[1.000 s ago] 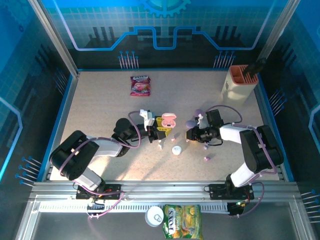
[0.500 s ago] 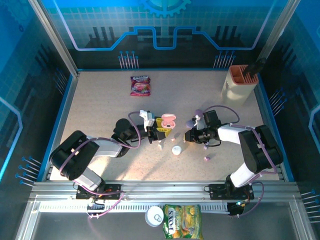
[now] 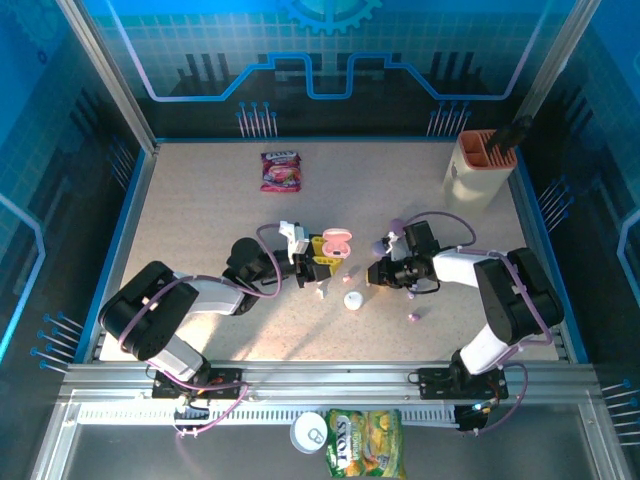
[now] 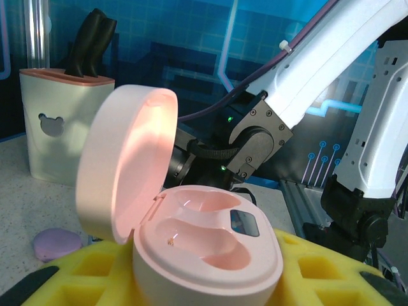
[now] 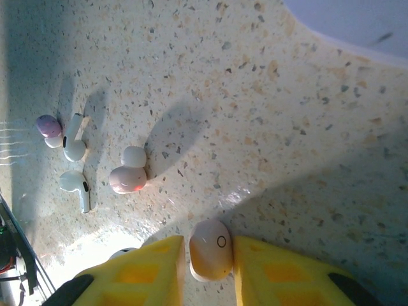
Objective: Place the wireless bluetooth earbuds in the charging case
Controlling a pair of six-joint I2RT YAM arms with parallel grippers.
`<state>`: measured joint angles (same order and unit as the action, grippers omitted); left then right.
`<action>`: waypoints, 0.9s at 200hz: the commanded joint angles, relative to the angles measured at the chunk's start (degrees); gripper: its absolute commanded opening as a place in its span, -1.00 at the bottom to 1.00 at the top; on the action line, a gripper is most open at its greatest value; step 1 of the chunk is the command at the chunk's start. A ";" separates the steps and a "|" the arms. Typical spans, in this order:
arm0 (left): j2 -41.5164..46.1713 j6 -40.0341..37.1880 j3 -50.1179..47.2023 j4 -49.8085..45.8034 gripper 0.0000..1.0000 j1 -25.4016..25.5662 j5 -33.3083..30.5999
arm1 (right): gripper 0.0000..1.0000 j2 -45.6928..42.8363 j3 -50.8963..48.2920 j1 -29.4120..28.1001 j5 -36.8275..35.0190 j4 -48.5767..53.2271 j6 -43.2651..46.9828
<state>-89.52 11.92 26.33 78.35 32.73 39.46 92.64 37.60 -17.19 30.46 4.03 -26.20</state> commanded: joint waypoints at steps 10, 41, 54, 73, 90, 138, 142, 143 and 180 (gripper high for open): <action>0.14 -0.91 -0.64 1.95 -0.20 -0.50 1.24 | -0.47 1.53 1.93 -1.09 -0.04 0.79 -0.70; 0.13 -1.04 -0.72 1.97 -0.20 -0.64 1.30 | -0.54 1.76 2.37 -1.32 -0.60 1.20 -1.05; 0.06 -1.15 -0.73 1.96 -0.20 -0.56 1.23 | -0.56 1.30 2.49 -1.36 -1.25 1.51 -1.17; -0.15 -1.38 -0.64 1.94 -0.20 -0.65 1.19 | -0.59 0.47 2.65 -1.57 -2.19 2.38 -1.08; -0.31 -1.46 -0.56 1.99 -0.20 -0.65 1.32 | -0.60 -0.39 2.95 -1.71 -3.32 3.23 -0.89; -0.46 -1.57 -0.57 1.99 -0.20 -1.13 1.14 | -0.62 -7.69 2.92 -3.68 -14.18 7.34 -1.99; -0.46 -1.72 -0.53 1.99 -0.20 -1.15 1.09 | -0.62 -8.47 2.88 -4.12 -15.64 7.69 -2.18; -0.47 -1.72 -0.51 1.99 -0.20 -1.12 1.07 | -0.63 -8.91 2.90 -4.29 -16.27 7.91 -2.26; -0.57 -1.73 -0.36 1.97 -0.20 -1.45 1.29 | -0.61 -15.37 0.75 -9.70 -34.47 9.36 -9.03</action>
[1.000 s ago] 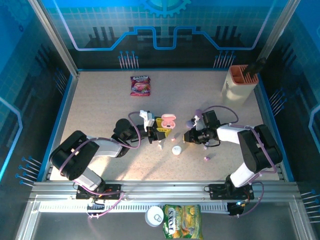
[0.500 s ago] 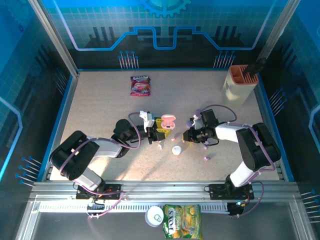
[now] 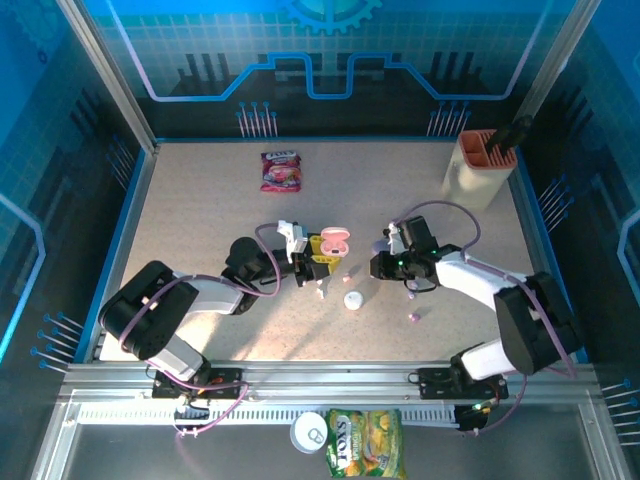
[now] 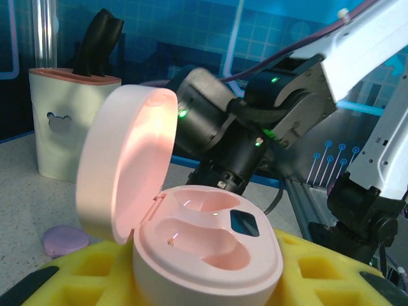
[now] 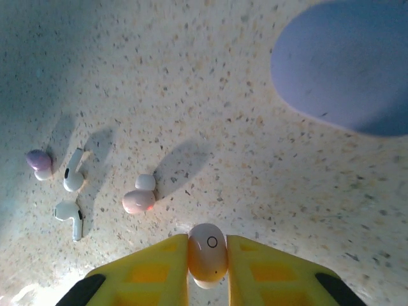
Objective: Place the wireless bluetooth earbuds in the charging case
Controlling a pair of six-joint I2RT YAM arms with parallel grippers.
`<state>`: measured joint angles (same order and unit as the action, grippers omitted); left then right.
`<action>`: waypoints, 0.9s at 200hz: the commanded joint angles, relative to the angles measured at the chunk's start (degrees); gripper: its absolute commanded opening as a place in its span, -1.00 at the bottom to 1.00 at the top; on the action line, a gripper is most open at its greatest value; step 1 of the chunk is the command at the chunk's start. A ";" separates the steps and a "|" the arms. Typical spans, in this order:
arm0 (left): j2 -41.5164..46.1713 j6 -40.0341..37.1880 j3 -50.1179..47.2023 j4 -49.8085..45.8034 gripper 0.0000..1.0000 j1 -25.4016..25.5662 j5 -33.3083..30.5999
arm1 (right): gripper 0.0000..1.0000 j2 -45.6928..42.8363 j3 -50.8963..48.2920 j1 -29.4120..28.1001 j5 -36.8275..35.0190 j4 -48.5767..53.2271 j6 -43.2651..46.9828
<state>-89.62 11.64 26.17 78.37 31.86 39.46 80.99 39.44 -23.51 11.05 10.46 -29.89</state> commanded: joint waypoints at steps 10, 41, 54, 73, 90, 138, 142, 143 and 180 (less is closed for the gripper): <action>-0.43 -1.37 -0.24 1.95 -0.20 -0.65 1.36 | -0.62 -5.04 -1.22 -5.53 -20.72 3.82 -7.21; -0.46 -1.18 -0.15 1.90 -0.20 -0.75 1.68 | -0.64 -6.30 0.29 -9.53 -31.50 9.04 -12.22; -0.69 -0.99 0.00 1.95 -0.20 -0.83 1.80 | -0.66 -6.20 0.45 -11.03 -35.49 10.62 -14.05; -0.91 -0.84 0.30 1.95 -0.20 -0.87 1.79 | -0.67 -5.63 0.77 -12.54 -38.02 11.80 -15.19; -1.03 -0.65 0.37 1.95 -0.20 -0.80 1.85 | -0.67 -4.97 1.48 -13.54 -39.42 12.93 -15.22; -0.73 -0.83 0.03 1.94 -0.20 -0.83 1.76 | -0.64 -8.23 1.51 -13.74 -37.88 11.15 -10.51; -0.73 -0.81 0.02 2.01 -0.20 -0.85 1.83 | -0.64 -9.11 1.16 -13.76 -37.33 10.22 -9.39; -0.77 -0.77 0.02 1.99 -0.20 -0.84 1.79 | -0.64 -9.37 1.12 -13.76 -37.20 9.85 -9.09; -0.42 -0.57 -0.10 1.89 -0.20 -0.98 2.48 | -0.62 -22.04 -3.96 -13.78 -25.10 -4.66 6.02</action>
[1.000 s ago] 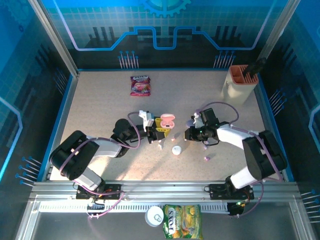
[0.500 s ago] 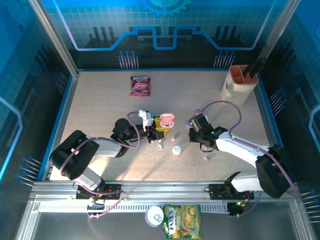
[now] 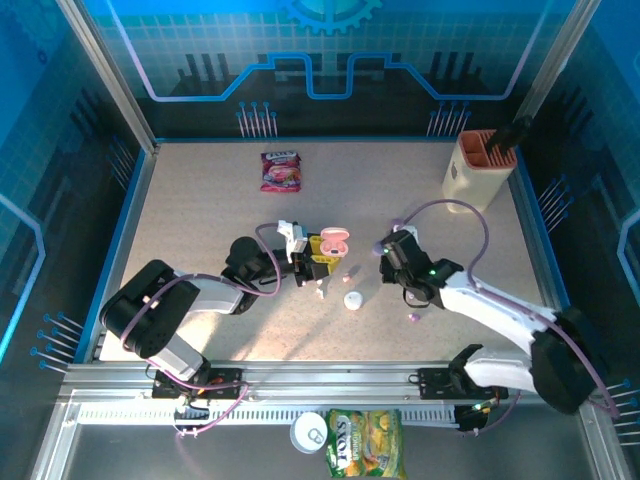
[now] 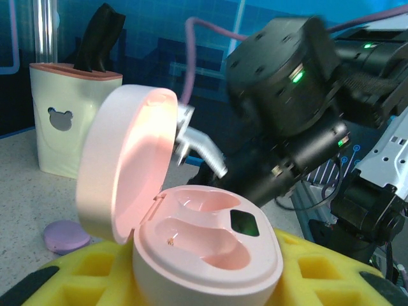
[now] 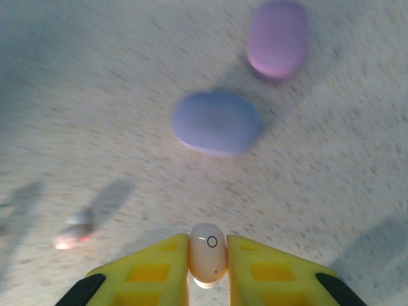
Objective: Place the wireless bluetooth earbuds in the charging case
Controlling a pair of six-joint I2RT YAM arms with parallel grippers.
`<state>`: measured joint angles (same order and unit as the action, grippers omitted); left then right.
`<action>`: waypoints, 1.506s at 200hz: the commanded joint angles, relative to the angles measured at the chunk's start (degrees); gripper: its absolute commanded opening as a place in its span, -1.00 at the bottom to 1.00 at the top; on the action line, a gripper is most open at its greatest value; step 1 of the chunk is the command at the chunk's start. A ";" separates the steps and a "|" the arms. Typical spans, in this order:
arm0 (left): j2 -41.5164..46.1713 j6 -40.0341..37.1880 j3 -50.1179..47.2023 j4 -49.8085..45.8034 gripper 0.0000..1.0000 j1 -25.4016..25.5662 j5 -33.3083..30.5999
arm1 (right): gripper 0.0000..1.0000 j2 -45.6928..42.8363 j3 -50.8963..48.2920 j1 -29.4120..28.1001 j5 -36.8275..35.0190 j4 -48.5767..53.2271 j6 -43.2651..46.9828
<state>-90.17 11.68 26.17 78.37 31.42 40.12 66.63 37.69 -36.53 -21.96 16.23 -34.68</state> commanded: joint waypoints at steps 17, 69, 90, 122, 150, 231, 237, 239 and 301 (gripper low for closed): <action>0.29 -0.46 -0.20 1.99 -0.21 -0.57 2.10 | -0.64 -12.75 -1.40 -0.70 12.31 -10.42 13.57; -0.02 -0.43 -0.19 1.89 -0.20 -0.94 2.84 | -0.63 -18.99 3.06 -1.30 29.44 -13.03 18.62; -0.11 -0.38 -0.07 1.90 -0.20 -1.06 3.32 | -0.63 -16.23 5.96 -2.19 31.95 -13.46 19.78; 0.18 -0.36 -0.16 1.88 -0.20 -1.18 3.48 | -0.63 -11.39 9.35 -3.23 33.62 -14.77 21.31; 0.58 -0.17 -0.15 2.02 -0.21 -1.17 3.44 | -0.63 -8.91 10.99 -3.71 33.56 -14.09 22.58; 0.53 1.84 1.53 1.96 -0.20 -1.19 2.75 | -0.63 -7.23 9.15 -3.85 32.15 -12.89 22.90; 0.56 1.93 1.70 1.99 -0.20 -1.11 2.69 | -0.63 -7.10 9.07 -3.88 32.19 -12.81 22.90; 0.53 2.01 1.71 1.93 -0.20 -1.21 2.68 | -0.63 -7.01 9.02 -3.83 32.25 -12.80 22.90; 0.36 2.90 2.68 1.96 -0.20 -1.10 1.98 | -0.62 -6.61 7.68 -3.87 31.32 -12.30 23.47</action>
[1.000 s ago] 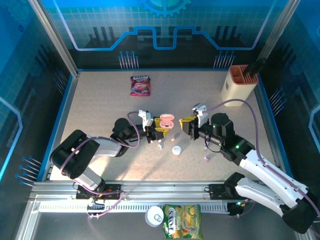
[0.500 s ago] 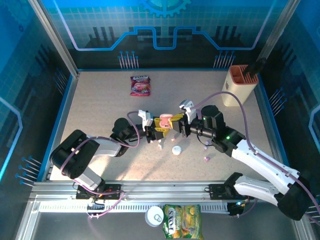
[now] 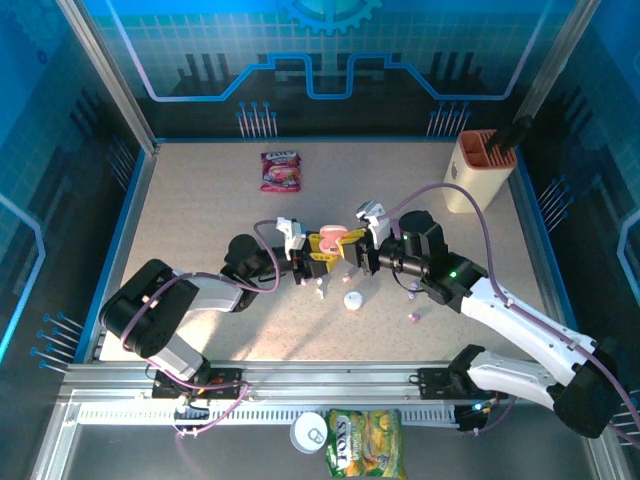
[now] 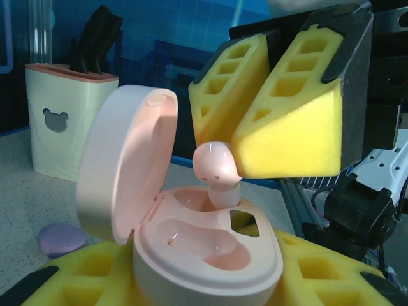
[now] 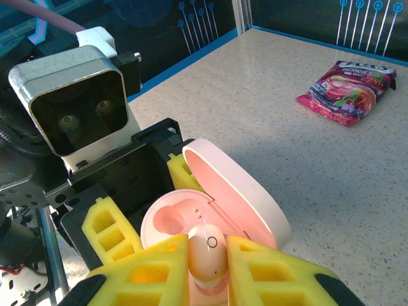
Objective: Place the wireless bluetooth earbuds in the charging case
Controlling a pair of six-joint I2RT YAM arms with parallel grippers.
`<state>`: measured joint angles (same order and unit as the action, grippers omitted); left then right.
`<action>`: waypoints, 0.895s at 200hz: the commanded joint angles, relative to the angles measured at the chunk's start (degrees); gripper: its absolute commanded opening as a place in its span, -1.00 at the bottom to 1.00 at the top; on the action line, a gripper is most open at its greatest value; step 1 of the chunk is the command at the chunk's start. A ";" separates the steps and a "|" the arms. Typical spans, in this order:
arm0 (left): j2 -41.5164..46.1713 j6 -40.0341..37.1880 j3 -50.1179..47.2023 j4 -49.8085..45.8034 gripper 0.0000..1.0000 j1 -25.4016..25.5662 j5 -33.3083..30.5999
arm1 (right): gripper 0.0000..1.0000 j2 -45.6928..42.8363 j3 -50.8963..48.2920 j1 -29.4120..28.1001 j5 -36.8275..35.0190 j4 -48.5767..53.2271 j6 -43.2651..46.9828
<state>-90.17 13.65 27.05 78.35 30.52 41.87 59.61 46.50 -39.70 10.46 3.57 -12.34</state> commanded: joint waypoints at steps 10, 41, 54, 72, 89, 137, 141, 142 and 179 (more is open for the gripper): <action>0.43 0.94 1.79 1.98 -0.20 -0.23 0.21 | -0.62 0.63 -1.26 -0.69 -1.45 0.42 1.33; 0.38 0.76 1.65 1.99 -0.20 -0.24 0.14 | -0.56 0.36 -0.86 -0.72 -2.22 0.69 1.62; 0.43 0.63 1.67 1.97 -0.20 -0.23 0.02 | -0.41 -0.05 -0.63 -0.69 -2.50 0.66 1.38; 0.27 0.34 1.43 1.99 -0.20 -0.30 -0.31 | -0.17 -1.26 -0.31 -0.64 -1.69 -0.40 0.33; -0.04 -0.11 1.26 1.99 -0.20 -0.34 -0.87 | -0.09 -2.83 -0.63 -0.55 -1.62 -1.49 -0.47; 0.27 -0.54 0.46 1.99 -0.20 -1.73 -1.79 | -0.05 -9.38 -8.55 2.56 -8.81 -10.02 -6.60; 0.53 -0.55 0.26 1.99 -0.20 -2.02 -1.85 | -0.05 -9.65 -9.38 3.44 -9.31 -10.46 -7.75; 0.57 -0.55 0.23 1.99 -0.20 -2.03 -1.87 | -0.05 -9.72 -9.66 3.64 -9.44 -10.58 -7.99; 2.79 -0.52 -1.15 2.05 -0.20 -3.49 -2.18 | -0.09 -4.77 -12.40 12.86 -7.92 -5.87 -19.35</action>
<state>-89.91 13.58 27.14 78.32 27.97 40.29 51.20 35.20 -30.92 3.84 -4.25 -22.92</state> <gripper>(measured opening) 0.404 0.459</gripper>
